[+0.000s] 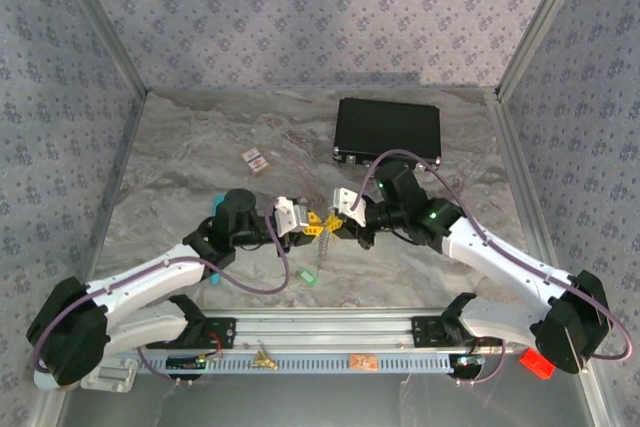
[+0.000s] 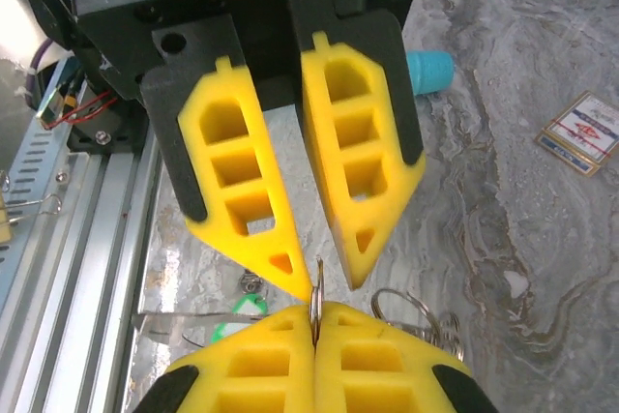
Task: Put the keys on the keyring
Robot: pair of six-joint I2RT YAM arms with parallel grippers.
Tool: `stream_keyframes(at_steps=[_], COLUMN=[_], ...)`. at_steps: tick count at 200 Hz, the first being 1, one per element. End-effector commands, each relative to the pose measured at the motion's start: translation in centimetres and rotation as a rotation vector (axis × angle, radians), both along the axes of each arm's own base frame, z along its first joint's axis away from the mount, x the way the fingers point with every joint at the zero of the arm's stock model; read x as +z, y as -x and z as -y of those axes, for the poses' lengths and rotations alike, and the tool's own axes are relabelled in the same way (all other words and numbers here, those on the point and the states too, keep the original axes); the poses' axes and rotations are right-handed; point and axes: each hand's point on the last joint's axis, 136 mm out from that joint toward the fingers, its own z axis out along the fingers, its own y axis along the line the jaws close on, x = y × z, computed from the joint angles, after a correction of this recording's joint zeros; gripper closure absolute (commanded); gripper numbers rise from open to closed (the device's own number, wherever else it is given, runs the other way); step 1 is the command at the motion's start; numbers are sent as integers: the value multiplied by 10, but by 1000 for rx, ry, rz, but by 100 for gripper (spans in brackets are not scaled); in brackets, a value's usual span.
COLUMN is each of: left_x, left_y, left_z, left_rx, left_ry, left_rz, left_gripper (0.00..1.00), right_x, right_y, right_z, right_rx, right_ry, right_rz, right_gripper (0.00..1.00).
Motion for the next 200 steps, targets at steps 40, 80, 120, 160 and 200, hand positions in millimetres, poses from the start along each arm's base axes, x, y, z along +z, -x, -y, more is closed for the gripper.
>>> stream_keyframes(at_steps=[40, 80, 120, 160, 200], left_x=[9, 12, 13, 16, 16], left_y=[-1, 2, 5, 4, 2], left_z=[6, 7, 4, 4, 4], left_rx=[-32, -50, -51, -39, -23], left_ry=[-46, -44, -18, 4, 11], left_rz=[41, 52, 71, 68, 51], left_gripper=[83, 97, 100, 100, 100], right_x=[-6, -6, 7, 1, -2], right_y=[4, 9, 0, -3, 2], right_z=[-3, -8, 1, 12, 9], right_rx=[82, 124, 28, -52, -62], right_ry=[228, 246, 84, 28, 10], right_rz=[92, 77, 33, -17, -34], right_gripper=[100, 100, 68, 66, 67])
